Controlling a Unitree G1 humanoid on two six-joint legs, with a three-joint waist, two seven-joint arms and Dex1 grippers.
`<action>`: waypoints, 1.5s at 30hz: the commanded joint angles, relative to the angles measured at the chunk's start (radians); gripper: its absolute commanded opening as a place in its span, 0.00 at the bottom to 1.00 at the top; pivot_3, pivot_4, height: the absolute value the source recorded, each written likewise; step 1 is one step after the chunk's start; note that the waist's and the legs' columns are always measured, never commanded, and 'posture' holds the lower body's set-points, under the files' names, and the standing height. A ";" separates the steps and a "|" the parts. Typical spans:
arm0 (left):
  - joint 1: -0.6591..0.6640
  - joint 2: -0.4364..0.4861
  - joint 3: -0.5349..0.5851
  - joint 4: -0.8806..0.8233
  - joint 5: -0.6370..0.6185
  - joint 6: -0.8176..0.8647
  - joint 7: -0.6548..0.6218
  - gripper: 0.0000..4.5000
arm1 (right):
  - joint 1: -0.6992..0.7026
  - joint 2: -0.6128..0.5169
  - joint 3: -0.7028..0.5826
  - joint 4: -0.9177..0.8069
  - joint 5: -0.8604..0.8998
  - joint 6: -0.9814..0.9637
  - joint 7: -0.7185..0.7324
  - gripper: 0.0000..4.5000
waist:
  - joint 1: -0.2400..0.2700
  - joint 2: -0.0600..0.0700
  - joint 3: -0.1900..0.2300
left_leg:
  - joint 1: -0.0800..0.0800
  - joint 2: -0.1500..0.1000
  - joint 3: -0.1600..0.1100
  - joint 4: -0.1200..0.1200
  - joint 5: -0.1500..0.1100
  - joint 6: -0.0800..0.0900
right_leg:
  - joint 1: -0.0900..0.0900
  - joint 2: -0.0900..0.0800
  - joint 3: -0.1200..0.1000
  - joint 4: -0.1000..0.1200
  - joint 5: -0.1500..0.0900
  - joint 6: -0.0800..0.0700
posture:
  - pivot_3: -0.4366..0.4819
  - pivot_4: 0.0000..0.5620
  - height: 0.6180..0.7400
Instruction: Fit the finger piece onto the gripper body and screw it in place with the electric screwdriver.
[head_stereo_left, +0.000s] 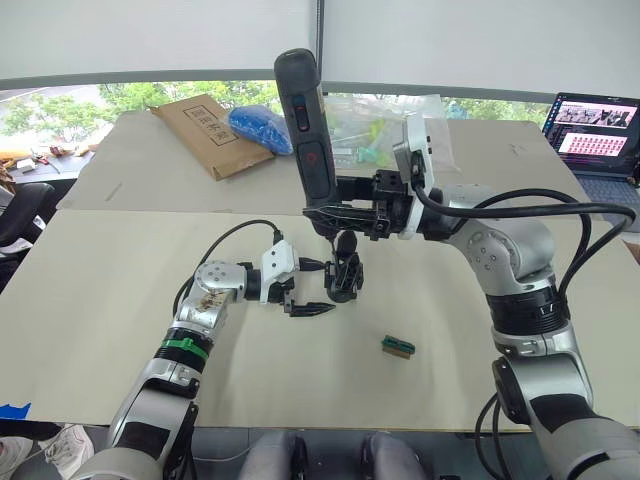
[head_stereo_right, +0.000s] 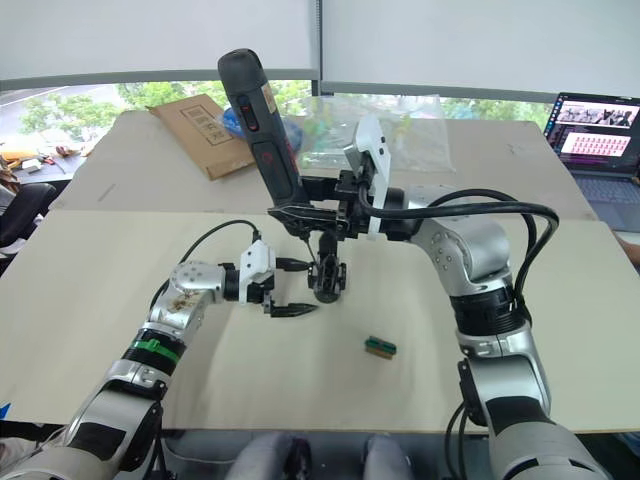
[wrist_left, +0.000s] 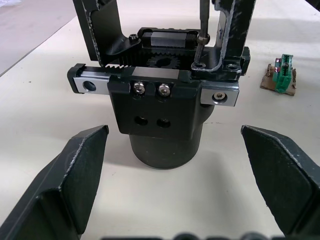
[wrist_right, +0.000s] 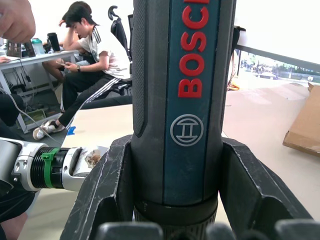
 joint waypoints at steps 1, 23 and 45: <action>-0.014 0.001 0.003 -0.012 -0.001 -0.016 0.001 1.00 | -0.021 0.003 -0.035 -0.041 0.027 0.001 0.006 0.43 | 0.000 0.000 0.000 | 0.000 0.000 0.000 0.000 0.000 0.000 | 0.000 0.000 0.000 0.000 0.000 0.000 | 0.48 0.27 1.00; -0.016 -0.011 0.002 0.000 0.002 -0.019 0.014 1.00 | 0.002 0.006 -0.027 -0.018 -0.023 -0.053 0.018 0.43 | 0.000 0.000 0.000 | 0.000 0.000 0.000 0.000 0.000 0.000 | 0.000 0.000 0.000 0.000 0.000 0.000 | 0.48 0.27 1.00; -0.105 -0.097 0.000 0.214 0.058 -0.119 0.068 1.00 | 0.156 0.050 -0.038 -0.105 -0.058 -0.255 0.021 0.43 | 0.000 0.000 0.000 | 0.000 0.000 0.000 0.000 0.000 0.000 | 0.001 0.000 0.000 -0.001 0.000 0.000 | 0.48 0.27 1.00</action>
